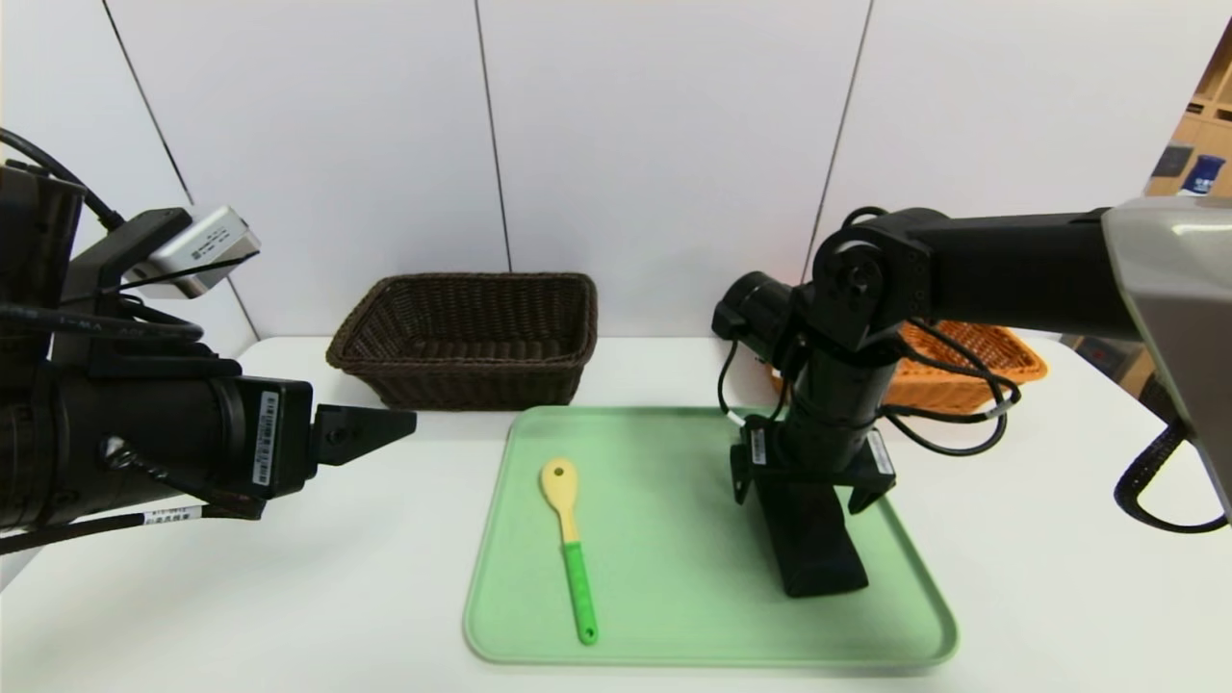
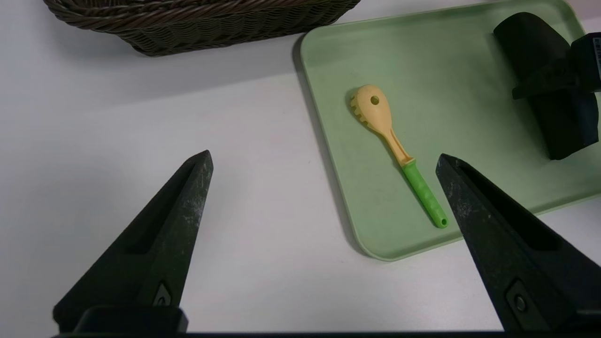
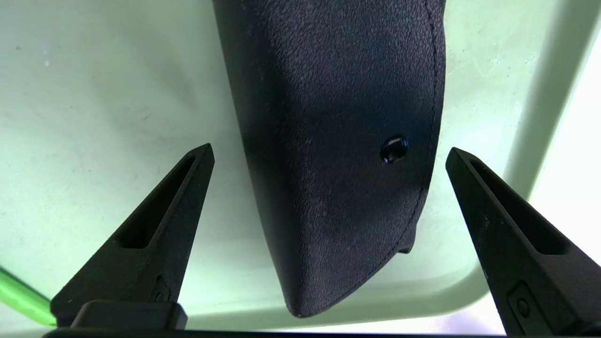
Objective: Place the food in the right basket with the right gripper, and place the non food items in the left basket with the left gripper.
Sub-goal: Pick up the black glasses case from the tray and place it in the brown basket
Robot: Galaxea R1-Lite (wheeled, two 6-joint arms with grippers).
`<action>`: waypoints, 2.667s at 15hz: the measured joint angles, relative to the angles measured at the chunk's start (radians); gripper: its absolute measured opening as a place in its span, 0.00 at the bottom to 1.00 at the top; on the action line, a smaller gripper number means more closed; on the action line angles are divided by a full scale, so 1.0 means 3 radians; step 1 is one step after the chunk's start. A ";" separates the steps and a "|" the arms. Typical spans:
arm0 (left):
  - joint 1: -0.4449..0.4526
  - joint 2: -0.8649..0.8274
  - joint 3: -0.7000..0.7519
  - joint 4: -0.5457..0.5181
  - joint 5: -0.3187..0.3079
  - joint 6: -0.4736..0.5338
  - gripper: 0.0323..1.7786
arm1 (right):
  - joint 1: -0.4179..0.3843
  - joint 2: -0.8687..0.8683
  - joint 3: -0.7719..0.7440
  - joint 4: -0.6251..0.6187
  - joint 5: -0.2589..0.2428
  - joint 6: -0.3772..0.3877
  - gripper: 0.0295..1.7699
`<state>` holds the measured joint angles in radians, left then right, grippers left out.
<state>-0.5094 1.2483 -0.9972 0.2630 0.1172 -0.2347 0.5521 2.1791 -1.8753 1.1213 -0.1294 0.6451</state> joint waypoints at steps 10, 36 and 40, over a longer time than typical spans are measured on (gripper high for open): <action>0.0016 -0.0003 0.0001 -0.0001 -0.0011 0.0001 0.95 | -0.0005 0.0105 -0.0012 -0.0074 -0.0003 0.0003 0.96; 0.0018 -0.0048 0.0043 0.0028 0.0001 0.0004 0.95 | 0.0416 -0.0598 -0.0052 0.0146 0.0002 -0.0070 0.25; 0.0016 -0.0085 0.0103 0.0042 0.0005 0.0000 0.95 | 0.0448 -0.0649 -0.0219 0.0070 -0.0008 -0.0191 0.24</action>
<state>-0.5045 1.2228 -0.9664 0.2755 0.1187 -0.2347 0.6864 1.9845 -1.9411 1.1421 -0.1317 0.5879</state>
